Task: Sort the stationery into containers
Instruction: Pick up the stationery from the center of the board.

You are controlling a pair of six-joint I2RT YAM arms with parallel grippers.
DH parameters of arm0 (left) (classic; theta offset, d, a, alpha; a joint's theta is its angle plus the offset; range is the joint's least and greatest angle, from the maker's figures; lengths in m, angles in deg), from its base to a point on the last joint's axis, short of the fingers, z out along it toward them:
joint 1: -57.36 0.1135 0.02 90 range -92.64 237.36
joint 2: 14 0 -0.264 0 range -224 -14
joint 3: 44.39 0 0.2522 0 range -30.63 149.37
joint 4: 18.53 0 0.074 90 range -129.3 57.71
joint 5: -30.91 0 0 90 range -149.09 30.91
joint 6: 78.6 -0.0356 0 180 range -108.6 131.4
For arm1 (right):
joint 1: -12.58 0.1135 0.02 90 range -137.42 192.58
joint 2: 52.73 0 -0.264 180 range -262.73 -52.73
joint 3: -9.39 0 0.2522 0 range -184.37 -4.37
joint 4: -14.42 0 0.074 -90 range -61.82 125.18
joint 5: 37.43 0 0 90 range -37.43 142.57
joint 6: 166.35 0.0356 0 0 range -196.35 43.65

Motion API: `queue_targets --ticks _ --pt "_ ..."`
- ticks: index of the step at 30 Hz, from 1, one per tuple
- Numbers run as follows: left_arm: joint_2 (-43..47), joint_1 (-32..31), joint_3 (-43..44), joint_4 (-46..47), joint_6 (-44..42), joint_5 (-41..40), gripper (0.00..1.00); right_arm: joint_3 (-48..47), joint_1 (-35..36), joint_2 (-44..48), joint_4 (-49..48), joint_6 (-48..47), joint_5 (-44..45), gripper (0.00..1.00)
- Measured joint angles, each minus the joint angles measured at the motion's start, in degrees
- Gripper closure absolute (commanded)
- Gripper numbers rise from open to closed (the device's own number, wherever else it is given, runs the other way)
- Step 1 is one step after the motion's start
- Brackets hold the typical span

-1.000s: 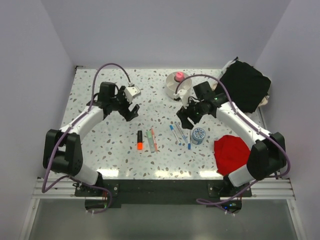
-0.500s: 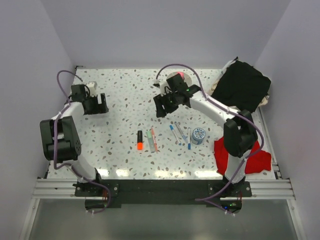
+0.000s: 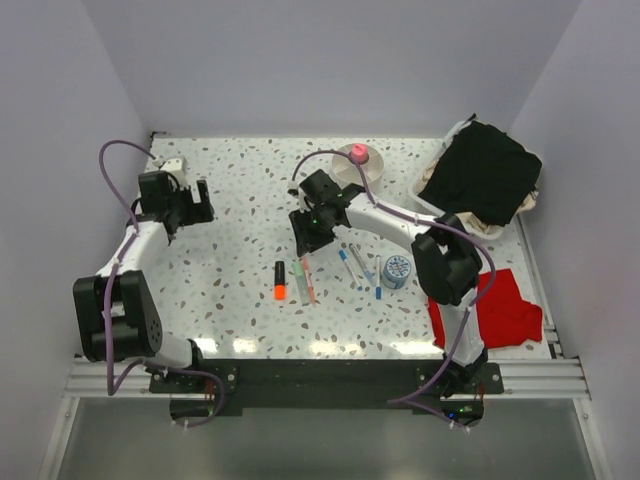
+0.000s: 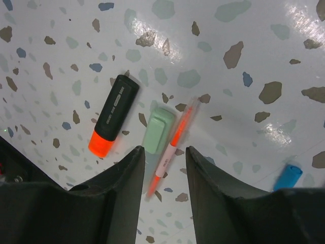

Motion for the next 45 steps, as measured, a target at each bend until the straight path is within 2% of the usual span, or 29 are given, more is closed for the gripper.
queue_targets --ticks 12,25,33,40,42,45 --pt "4.37 0.0 -2.08 -2.51 -1.92 -2.51 0.01 -3.98 3.74 -6.62 -0.2 2.58 0.55 0.56" --pt "4.39 0.07 -2.71 -2.6 -3.8 -3.34 0.0 -5.09 3.74 -8.0 1.86 2.49 3.41 0.5" --pt "3.69 0.07 -2.71 -2.38 -3.89 -3.34 0.0 -5.53 4.09 -8.76 2.43 2.27 4.94 0.49" --pt "3.32 0.07 -2.71 -2.25 -4.24 -3.34 0.0 -7.13 6.03 -9.7 3.06 1.84 8.55 0.56" --pt "3.21 0.07 -2.71 -2.03 -4.24 -3.34 0.0 -7.13 6.49 -9.7 3.06 1.57 9.4 0.63" --pt "2.91 0.07 -2.71 -1.84 -4.22 -3.3 0.0 -7.08 6.8 -9.7 3.13 1.33 10.45 0.66"
